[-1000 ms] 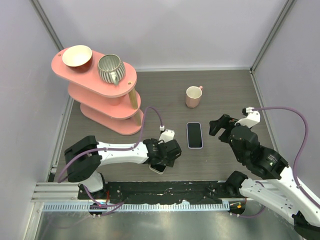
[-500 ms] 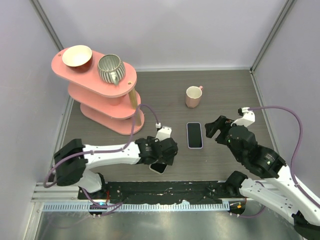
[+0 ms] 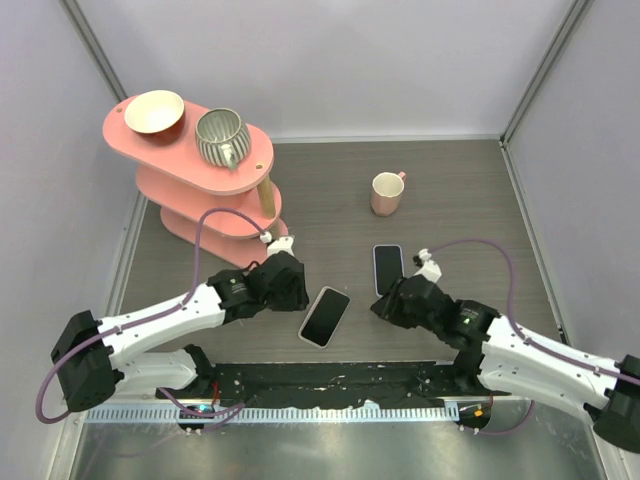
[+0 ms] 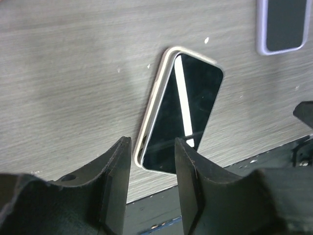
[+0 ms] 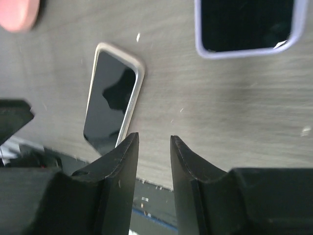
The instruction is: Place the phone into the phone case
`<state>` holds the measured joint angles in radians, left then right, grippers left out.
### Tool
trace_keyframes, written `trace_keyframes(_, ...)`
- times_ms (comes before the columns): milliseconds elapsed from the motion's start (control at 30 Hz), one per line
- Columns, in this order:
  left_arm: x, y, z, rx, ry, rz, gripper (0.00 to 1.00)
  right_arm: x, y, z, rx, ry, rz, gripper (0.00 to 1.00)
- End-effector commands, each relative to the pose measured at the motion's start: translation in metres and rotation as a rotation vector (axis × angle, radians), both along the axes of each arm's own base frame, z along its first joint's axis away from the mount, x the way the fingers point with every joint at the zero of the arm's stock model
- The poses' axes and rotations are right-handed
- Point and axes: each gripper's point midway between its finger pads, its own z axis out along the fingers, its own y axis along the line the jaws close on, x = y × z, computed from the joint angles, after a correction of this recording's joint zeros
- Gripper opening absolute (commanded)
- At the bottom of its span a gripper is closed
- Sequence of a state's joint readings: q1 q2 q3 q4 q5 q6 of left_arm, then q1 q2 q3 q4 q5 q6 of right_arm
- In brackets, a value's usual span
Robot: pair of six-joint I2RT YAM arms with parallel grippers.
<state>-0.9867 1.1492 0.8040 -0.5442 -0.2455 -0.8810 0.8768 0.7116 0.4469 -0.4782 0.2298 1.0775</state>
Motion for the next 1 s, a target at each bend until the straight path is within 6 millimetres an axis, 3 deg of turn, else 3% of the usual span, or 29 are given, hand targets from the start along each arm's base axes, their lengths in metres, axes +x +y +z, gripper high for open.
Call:
trace_keyframes(0,-0.013,-0.007,-0.016,-0.075,0.071,-0.05,0.43,-0.008,0.051,0.013,0.134,-0.006,0.064,0.38)
trace_keyframes(200,-0.024,-0.009,-0.043,-0.086,0.132,-0.064,0.37,-0.011,0.07,-0.013,0.005,0.04,0.11,0.37)
trace_keyframes(367,-0.03,-0.014,-0.061,-0.138,0.157,-0.065,0.36,0.0,0.063,-0.018,-0.082,0.007,0.084,0.37)
trace_keyframes(633,-0.034,-0.003,-0.094,-0.055,0.206,-0.043,0.31,0.015,0.059,-0.027,-0.161,-0.04,0.052,0.37)
trace_keyframes(800,-0.034,-0.006,-0.096,-0.059,0.213,-0.041,0.3,0.018,0.061,-0.034,-0.197,-0.037,0.056,0.37)
trace_keyframes(967,-0.035,-0.016,-0.084,-0.146,0.205,-0.041,0.3,0.024,0.067,-0.038,-0.215,-0.042,0.059,0.37)
